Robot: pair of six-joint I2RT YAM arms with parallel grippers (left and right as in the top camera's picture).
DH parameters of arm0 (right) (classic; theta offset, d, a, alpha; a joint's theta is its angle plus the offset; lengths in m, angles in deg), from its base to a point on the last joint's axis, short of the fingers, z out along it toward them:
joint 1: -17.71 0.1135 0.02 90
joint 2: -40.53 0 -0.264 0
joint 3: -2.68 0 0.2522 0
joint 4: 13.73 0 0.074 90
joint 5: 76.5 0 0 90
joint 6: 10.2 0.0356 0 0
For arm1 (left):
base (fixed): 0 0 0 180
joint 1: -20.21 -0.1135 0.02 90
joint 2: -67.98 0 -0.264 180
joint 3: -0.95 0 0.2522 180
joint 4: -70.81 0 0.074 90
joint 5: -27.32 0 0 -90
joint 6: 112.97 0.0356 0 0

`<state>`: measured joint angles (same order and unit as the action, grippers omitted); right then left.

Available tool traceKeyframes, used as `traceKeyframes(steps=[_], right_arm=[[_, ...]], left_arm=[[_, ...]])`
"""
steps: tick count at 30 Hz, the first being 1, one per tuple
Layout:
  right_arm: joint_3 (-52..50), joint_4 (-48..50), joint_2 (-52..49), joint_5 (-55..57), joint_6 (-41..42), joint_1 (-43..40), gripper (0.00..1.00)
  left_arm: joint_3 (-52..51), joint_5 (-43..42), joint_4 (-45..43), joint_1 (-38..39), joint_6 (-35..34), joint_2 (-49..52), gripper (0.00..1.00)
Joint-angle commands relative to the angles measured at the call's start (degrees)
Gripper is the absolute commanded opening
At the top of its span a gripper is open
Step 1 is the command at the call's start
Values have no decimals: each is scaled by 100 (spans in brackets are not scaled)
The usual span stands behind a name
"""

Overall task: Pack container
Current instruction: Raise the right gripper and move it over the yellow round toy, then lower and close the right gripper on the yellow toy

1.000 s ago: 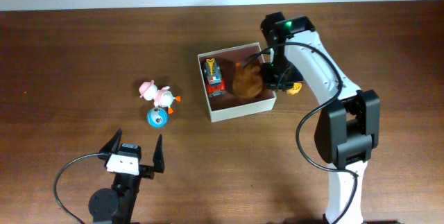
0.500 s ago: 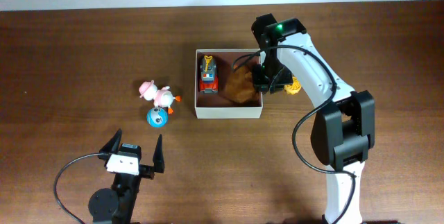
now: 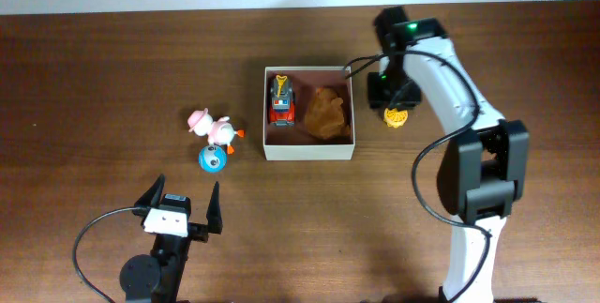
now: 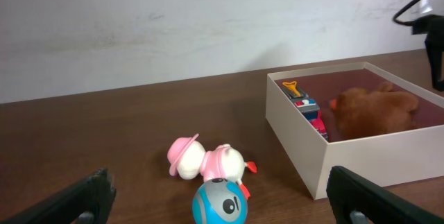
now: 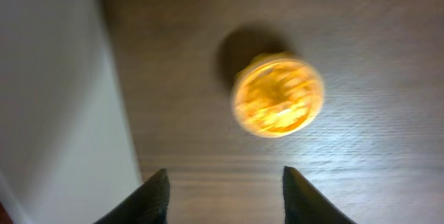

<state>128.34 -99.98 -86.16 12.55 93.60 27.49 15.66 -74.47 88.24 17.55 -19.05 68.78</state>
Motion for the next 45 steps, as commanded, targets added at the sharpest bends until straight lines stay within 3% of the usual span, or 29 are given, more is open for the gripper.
traceKeyframes(steps=[1,5,11,27,34,45], right_arm=[[-26,136,-31,-131,-295,-262,57],[-72,348,-72,-184,-391,-356,72],[-127,442,-313,-140,-459,-354,73],[-149,481,-831,98,-391,-417,68],[-149,470,-874,98,-393,-461,57],[-186,527,-881,98,-396,-461,57]], left_arm=[[-44,2,-9,-13,90,-46,100],[-44,2,-11,-13,90,-46,100],[-44,2,-11,-13,90,-46,99],[-44,0,-11,-13,90,-44,100],[-44,2,-9,-13,90,-46,100],[-44,2,-11,-13,90,-46,100]])
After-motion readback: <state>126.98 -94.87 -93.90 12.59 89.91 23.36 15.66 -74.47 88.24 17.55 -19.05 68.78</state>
